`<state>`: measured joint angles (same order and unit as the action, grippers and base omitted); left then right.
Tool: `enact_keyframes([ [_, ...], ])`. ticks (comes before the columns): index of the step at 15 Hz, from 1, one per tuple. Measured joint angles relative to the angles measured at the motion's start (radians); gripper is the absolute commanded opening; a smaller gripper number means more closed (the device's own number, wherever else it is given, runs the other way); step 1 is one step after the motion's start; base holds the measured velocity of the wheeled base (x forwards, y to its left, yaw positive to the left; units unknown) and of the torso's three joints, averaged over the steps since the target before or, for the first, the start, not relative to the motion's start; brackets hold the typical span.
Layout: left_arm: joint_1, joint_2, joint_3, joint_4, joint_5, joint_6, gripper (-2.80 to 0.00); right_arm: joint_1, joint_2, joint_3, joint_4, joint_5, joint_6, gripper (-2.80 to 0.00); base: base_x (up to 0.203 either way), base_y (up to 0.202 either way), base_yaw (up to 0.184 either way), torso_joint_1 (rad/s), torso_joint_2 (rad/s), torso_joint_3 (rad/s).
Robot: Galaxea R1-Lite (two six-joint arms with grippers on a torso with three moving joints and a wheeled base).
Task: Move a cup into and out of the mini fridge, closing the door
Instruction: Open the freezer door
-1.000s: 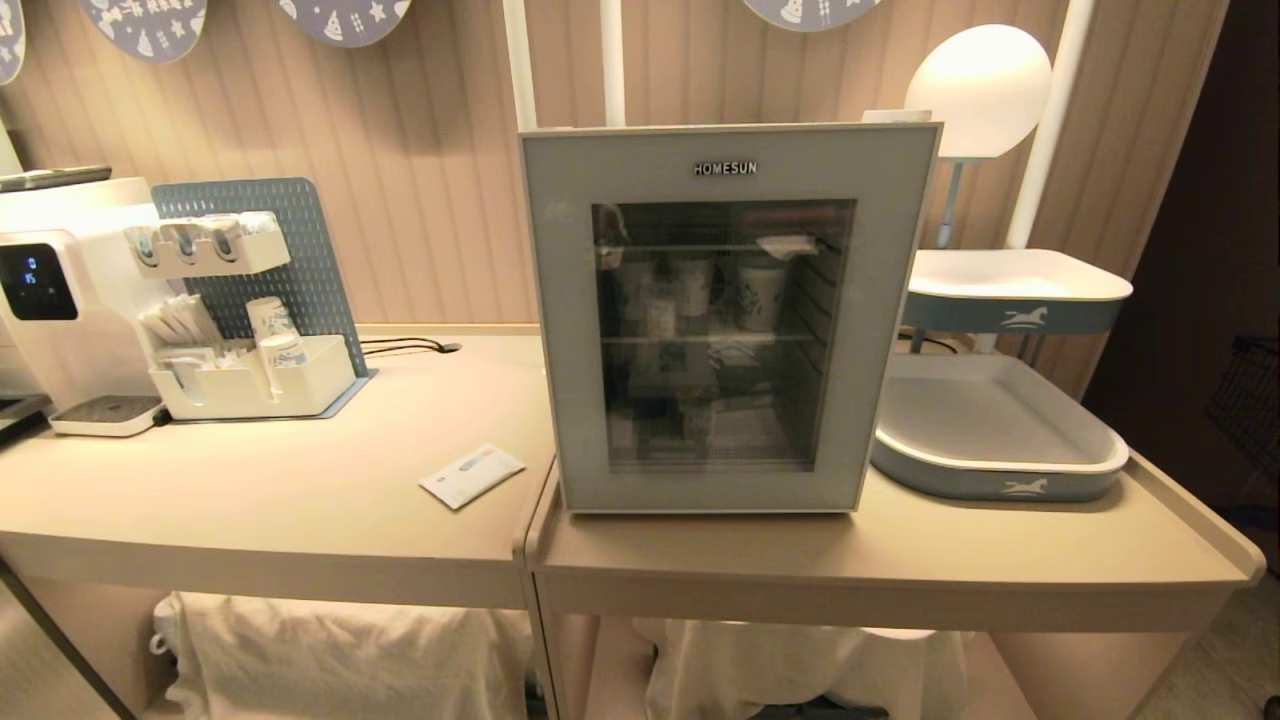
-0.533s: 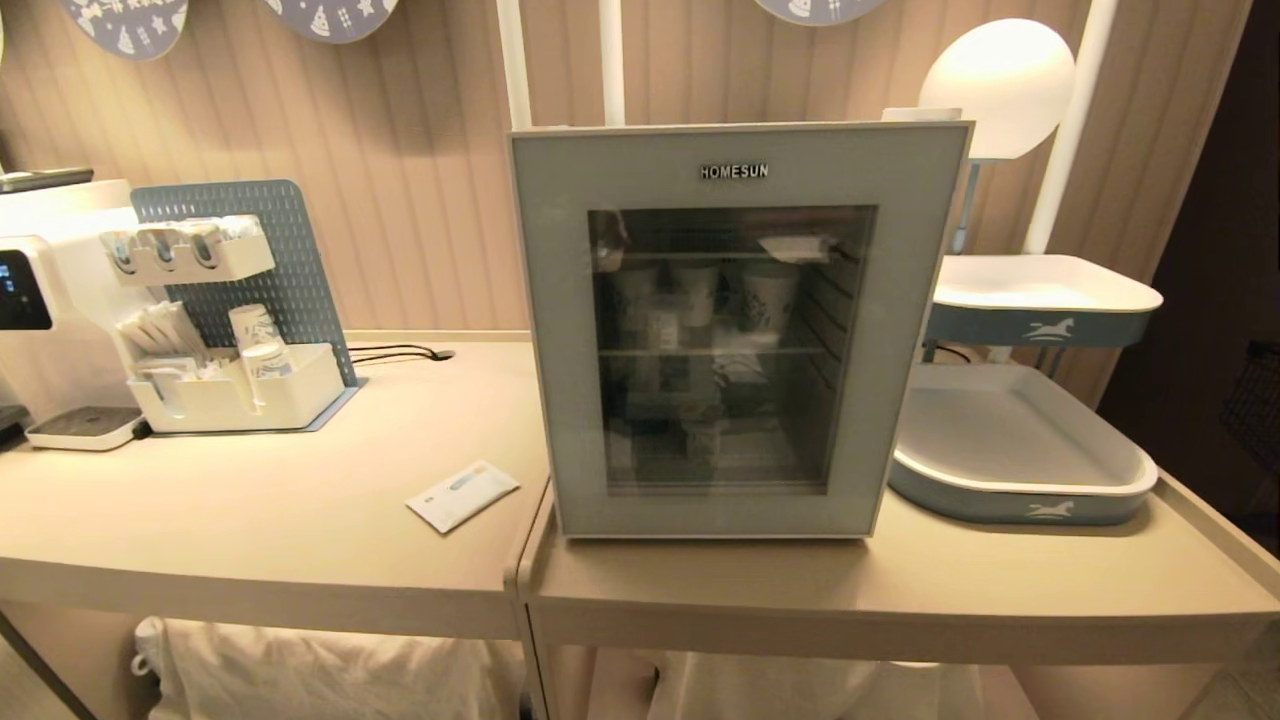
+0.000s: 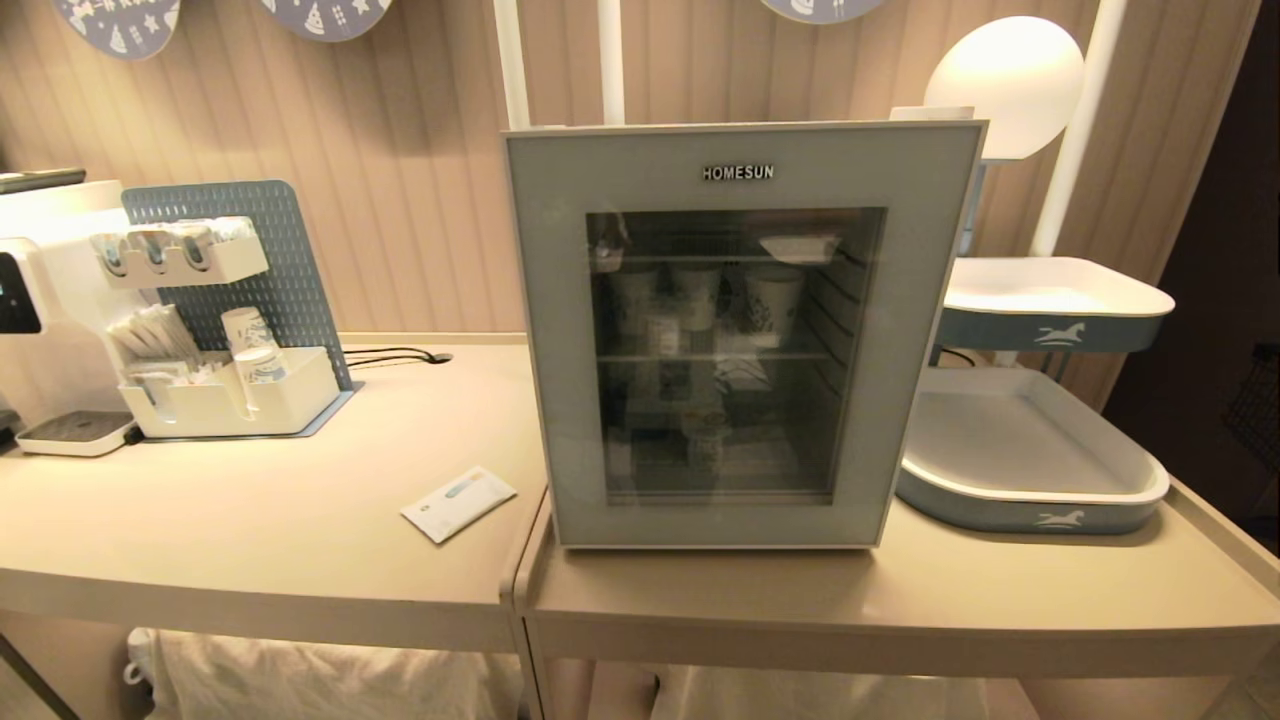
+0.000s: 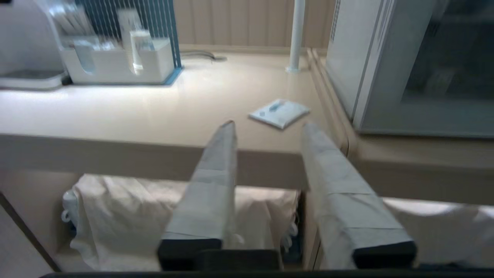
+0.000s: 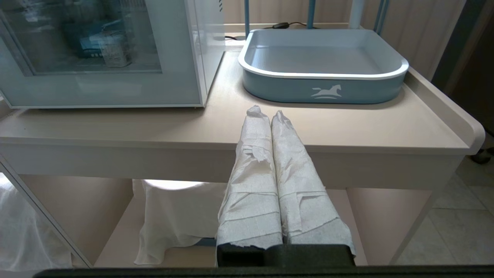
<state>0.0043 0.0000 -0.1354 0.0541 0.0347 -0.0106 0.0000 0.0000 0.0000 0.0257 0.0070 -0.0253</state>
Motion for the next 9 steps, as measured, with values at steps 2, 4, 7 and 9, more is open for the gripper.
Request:
enact_keyframes([
  [2,-0.001,0.011,-0.192,0.101,-0.012,-0.028,0.00,0.000,0.000,0.000,0.000,0.000,0.000,-2.80,0.000,0.000,0.000,0.000,0.00,0.000],
  [4,-0.007,0.063,-0.452,0.233,-0.071,-0.107,0.00,0.000,0.000,0.000,0.000,0.000,0.000,-2.80,0.000,0.000,0.000,0.000,0.00,0.000],
  [7,-0.146,0.276,-0.788,0.392,-0.145,-0.288,0.00,0.000,0.000,0.000,0.000,0.000,0.000,-2.80,0.000,0.000,0.000,0.000,0.00,0.000],
  [9,-0.336,0.472,-0.905,0.418,-0.114,-0.384,0.00,0.000,0.000,0.000,0.000,0.000,0.001,-2.80,0.000,0.000,0.000,0.000,0.00,0.000],
])
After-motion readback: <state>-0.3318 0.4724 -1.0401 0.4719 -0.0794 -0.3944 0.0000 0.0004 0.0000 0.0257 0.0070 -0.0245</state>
